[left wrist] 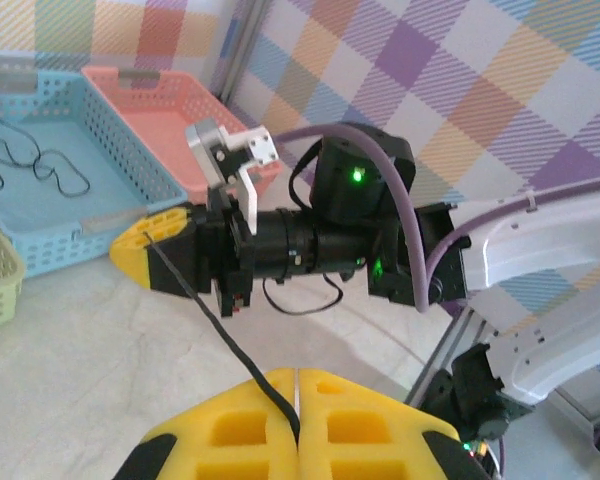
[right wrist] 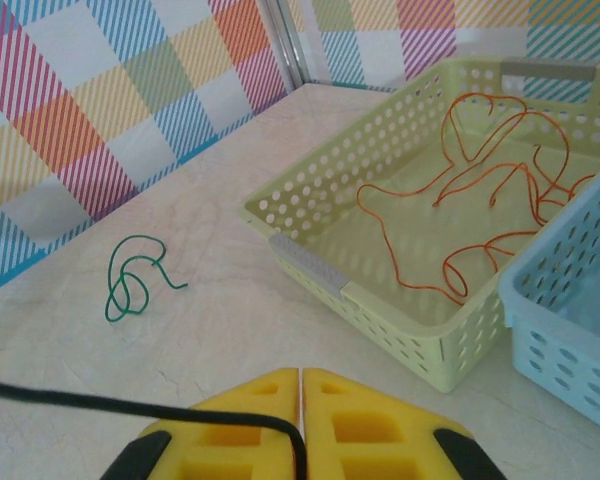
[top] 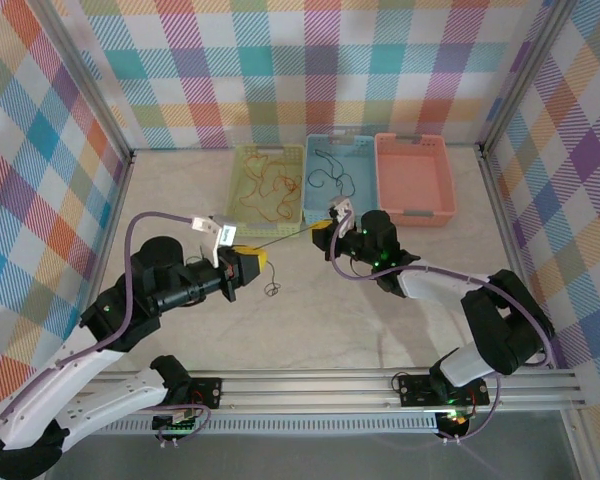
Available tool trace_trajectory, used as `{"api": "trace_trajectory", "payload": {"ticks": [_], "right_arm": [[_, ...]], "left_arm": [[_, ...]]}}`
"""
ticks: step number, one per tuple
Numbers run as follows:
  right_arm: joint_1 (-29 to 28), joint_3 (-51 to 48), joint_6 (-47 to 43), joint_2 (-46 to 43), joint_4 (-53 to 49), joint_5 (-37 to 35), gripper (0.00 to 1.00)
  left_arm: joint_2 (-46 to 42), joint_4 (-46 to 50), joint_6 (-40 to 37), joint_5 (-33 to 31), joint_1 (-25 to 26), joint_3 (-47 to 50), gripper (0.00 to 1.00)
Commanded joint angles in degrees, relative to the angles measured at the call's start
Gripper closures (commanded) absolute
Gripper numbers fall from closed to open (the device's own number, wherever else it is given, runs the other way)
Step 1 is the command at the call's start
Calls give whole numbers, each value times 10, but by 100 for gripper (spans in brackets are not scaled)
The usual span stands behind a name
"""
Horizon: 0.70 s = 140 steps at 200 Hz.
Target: Untangle the cables
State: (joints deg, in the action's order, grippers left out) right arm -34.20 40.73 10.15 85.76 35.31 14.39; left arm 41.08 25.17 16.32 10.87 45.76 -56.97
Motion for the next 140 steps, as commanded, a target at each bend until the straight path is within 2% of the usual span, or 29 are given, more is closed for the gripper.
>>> {"api": "trace_trajectory", "payload": {"ticks": [1, 71, 92, 117, 140], "right_arm": [[20, 6, 1, 27, -21, -44, 90], [63, 7, 52, 65, -31, -68, 89], [66, 11, 48, 71, -29, -40, 87], [65, 3, 37, 72, 4, 26, 79], [65, 1, 45, 69, 16, 9, 78]], "left_arm": [[-33, 25, 4, 27, 5, -44, 100], [-95, 91, -6, 6, 4, -109, 100], [-103, 104, -13, -10, 4, -118, 100], [-103, 111, -16, -19, 4, -113, 100], [-106, 110, -15, -23, 4, -106, 100]]}}
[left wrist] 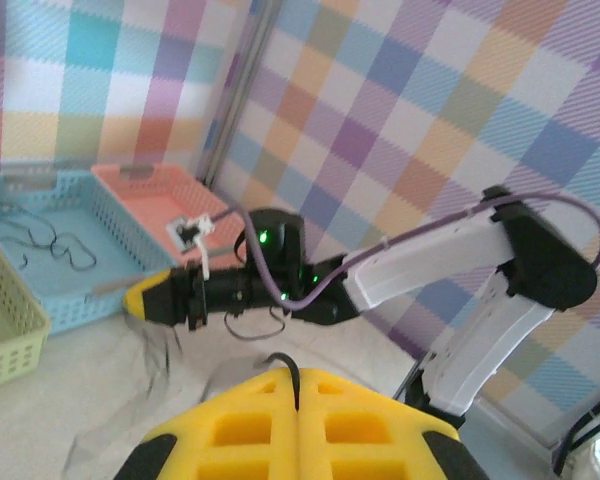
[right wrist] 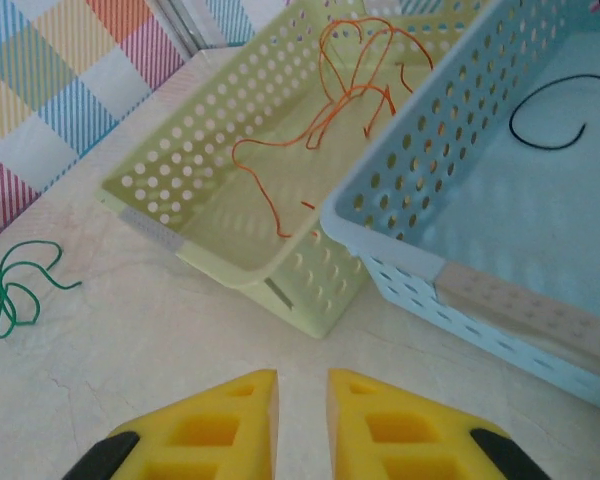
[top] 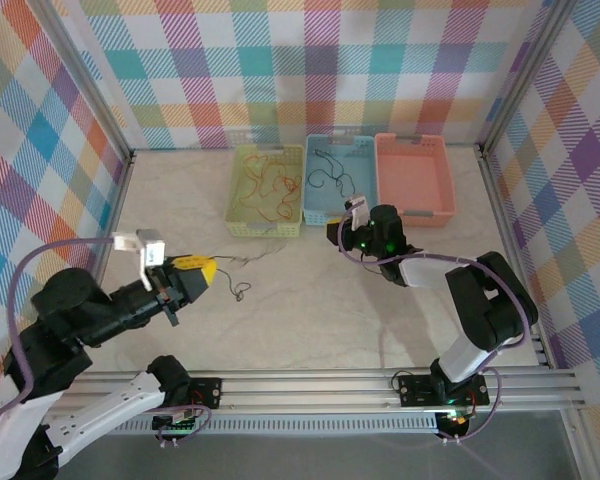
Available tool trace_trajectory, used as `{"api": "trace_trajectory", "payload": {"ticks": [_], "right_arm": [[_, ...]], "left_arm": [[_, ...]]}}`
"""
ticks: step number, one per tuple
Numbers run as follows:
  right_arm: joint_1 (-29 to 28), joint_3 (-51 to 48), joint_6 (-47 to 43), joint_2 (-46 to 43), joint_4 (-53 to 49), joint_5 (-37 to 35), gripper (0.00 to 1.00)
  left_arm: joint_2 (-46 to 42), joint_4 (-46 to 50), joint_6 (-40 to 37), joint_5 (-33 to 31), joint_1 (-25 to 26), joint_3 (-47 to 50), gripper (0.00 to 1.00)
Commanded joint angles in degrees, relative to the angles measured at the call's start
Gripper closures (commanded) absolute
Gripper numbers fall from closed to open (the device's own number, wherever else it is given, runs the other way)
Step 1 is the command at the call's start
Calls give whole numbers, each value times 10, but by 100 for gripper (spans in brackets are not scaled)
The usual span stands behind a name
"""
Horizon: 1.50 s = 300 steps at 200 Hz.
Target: Untangle the cables
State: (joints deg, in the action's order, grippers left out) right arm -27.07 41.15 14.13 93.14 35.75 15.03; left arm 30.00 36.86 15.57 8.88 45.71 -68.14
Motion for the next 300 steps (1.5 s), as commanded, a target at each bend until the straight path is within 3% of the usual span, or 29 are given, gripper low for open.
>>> {"api": "trace_trajectory", "payload": {"ticks": [1, 33, 54, 106, 187, 235, 271, 300], "right_arm": [[-6, -3, 4, -4, 10, 1, 78], [-6, -6, -1, -11, 8, -25, 79], [-5, -14, 4, -23, 29, 13, 76], [-27, -36, -17, -129, 55, 87, 56], [-109, -30, -132, -291, -42, 224, 51], [-194, -10, -215, -293, -81, 287, 50], [-226, 20, -242, -265, -101, 237, 48], [-236, 33, -247, -247, -98, 239, 47]], "left_arm": [[5, -8, -7, -3, 4, 6, 100], [4, -2, -10, -5, 5, 6, 100], [7, 1, -15, -5, 5, 6, 100], [36, 5, -17, -6, 4, 5, 100], [104, -7, -10, -32, 5, -2, 100], [123, -13, 11, -48, 4, 5, 100], [135, -22, 18, -45, 5, 10, 100], [144, -35, 28, -52, 5, 15, 100]]}}
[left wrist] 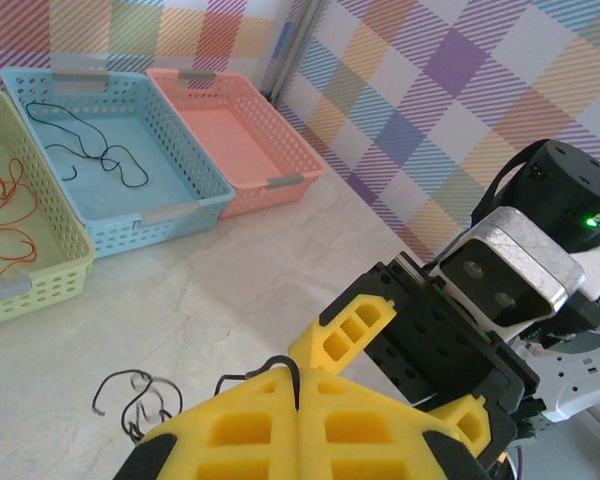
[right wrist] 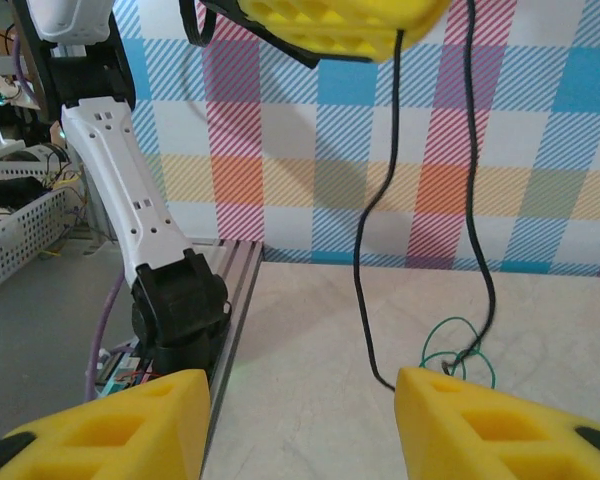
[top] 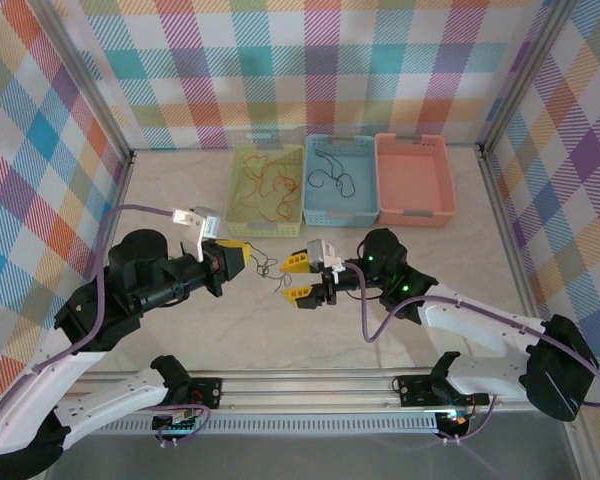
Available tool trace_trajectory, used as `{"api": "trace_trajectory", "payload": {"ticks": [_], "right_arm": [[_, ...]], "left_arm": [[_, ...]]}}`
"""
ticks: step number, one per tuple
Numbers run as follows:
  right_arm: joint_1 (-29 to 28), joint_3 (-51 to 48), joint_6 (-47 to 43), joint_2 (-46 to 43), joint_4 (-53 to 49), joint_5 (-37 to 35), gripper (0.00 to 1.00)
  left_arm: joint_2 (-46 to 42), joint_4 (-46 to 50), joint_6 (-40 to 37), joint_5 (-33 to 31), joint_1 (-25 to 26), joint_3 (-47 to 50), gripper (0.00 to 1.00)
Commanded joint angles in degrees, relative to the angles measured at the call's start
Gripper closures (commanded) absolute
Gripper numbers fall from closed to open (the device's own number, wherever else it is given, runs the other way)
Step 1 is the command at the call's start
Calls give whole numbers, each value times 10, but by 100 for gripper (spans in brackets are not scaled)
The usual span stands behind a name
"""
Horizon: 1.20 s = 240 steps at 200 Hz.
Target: Untangle the cables
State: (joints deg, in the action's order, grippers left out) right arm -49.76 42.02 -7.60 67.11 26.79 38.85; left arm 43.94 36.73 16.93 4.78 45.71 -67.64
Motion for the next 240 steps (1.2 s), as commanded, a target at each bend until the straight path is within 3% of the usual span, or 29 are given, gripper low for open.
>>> {"api": "trace_trajectory", "payload": {"ticks": [1, 46, 101, 125, 166, 210, 240], "right_arm": [[-10, 24, -30, 15, -8, 1, 47], [-26, 52, -42, 43, -15, -31, 47], [-45, 84, -50, 94, -24, -18, 48], [-47, 89, -51, 104, -28, -16, 59], [-47, 71, -54, 74, -47, -62, 100], [-42, 72, -57, 11, -139, -114, 100], [-36, 67, -52, -22, -161, -145, 100]], "left_arm": [[5, -34, 15, -11, 5, 10, 100], [19, -39, 23, -7, 5, 10, 100], [24, -53, 31, -6, 5, 15, 100], [24, -51, 30, -11, 5, 14, 100], [12, -38, 23, -48, 5, 17, 100], [-5, -14, 21, -135, 5, 23, 100], [-15, -13, 17, -148, 4, 38, 100]]}}
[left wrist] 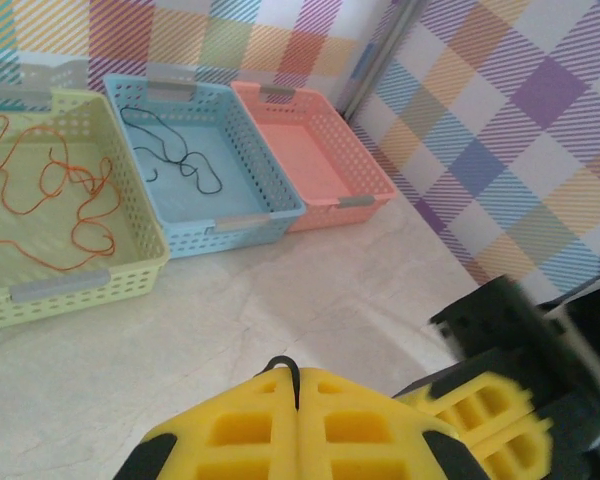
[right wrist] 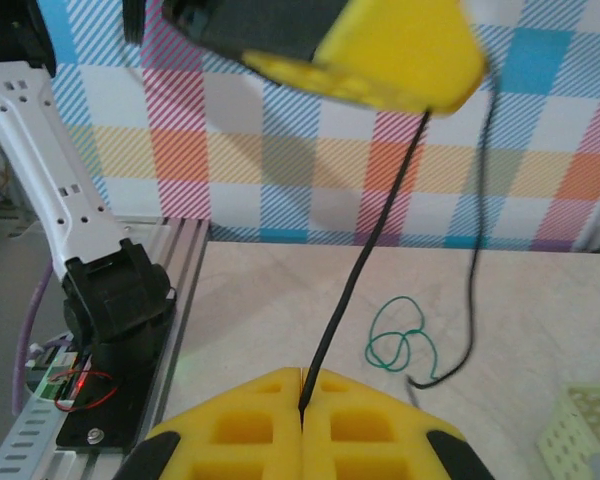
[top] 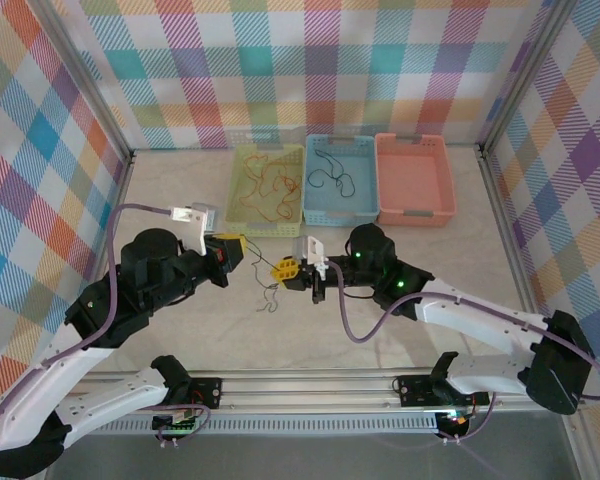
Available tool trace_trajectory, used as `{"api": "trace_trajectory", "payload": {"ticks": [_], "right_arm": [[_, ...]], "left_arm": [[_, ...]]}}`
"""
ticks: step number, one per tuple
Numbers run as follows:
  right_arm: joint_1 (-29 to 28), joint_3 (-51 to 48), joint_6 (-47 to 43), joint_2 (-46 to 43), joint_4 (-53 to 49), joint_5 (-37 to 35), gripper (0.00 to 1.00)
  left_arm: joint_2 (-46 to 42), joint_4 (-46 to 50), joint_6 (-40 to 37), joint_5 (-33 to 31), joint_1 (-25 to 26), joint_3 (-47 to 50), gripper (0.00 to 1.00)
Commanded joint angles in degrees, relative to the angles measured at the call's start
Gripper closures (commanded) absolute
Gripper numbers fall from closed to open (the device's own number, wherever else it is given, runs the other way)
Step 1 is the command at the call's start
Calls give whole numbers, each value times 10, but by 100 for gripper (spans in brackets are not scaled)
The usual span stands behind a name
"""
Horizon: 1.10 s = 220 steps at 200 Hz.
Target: Untangle the cables
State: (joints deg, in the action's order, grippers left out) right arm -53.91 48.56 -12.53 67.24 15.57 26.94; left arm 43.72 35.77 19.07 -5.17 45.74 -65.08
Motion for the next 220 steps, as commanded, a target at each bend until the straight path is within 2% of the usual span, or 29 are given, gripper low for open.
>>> {"api": "trace_trajectory", "payload": {"ticks": [1, 25, 31, 41, 50, 60, 74, 116, 141, 170, 220], "right_arm": [[6, 1, -3, -25, -49, -27, 100], [15, 0, 12, -38, -42, -57, 100], [17, 3, 18, -40, -39, -73, 100], [22, 11, 28, -41, -39, -101, 100], [30, 19, 35, -41, -39, -124, 100], [41, 27, 47, -42, -36, -145, 100], [60, 40, 64, -43, -30, -161, 100], [108, 119, 64, -16, -45, -233, 100], [160, 183, 110, 23, -40, -264, 100], [221, 271, 149, 107, -42, -289, 100], [279, 400, 201, 277, -54, -332, 100]], "left_arm": [[-13, -3, -4, -49, 3, 12, 100], [-17, -2, -3, -52, 4, 23, 99], [-17, 1, -3, -52, 4, 24, 90], [-19, 6, -3, -53, 4, 24, 62], [-21, 9, -3, -53, 4, 24, 45], [-27, 12, -3, -55, 4, 26, 34], [-38, 19, -5, -63, 4, 29, 27], [-66, 41, -10, -83, 3, 41, 22], [-76, 48, -6, -92, 3, 60, 21], [-77, 54, 19, -100, 4, 89, 21], [-81, 92, 68, -141, 4, 111, 20]]}}
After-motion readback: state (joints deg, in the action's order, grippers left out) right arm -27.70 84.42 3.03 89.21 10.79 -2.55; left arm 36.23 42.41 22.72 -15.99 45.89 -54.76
